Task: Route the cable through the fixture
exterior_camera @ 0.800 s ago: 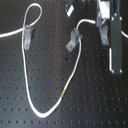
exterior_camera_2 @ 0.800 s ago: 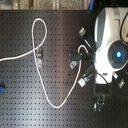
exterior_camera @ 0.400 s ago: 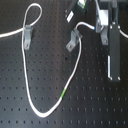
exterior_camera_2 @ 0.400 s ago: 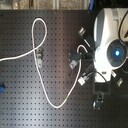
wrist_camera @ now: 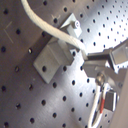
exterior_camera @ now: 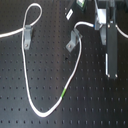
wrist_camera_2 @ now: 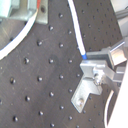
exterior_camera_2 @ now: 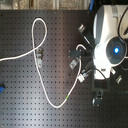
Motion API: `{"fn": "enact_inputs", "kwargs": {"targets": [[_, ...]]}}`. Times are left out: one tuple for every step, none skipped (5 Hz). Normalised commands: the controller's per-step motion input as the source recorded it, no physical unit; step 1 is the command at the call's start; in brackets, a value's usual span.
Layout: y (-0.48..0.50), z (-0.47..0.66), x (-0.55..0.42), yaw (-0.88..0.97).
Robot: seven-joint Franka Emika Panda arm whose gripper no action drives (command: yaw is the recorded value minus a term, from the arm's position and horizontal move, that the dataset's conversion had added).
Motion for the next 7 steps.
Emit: {"fn": "enact_inputs", "kwargs": {"targets": [[-0.286, 0.21, -0.024, -0.1], [-0.024, 0.0, 0.001, 0.0], [-0.001, 0.12, -0.084, 0.07], [0.006, 0.57, -0.019, 0.39], [-0.057, 0.73, 0.007, 0.31], [-0.122, 0.67, 0.003, 0.23], [-0.449, 0.52, 0.015, 0.57]]}}
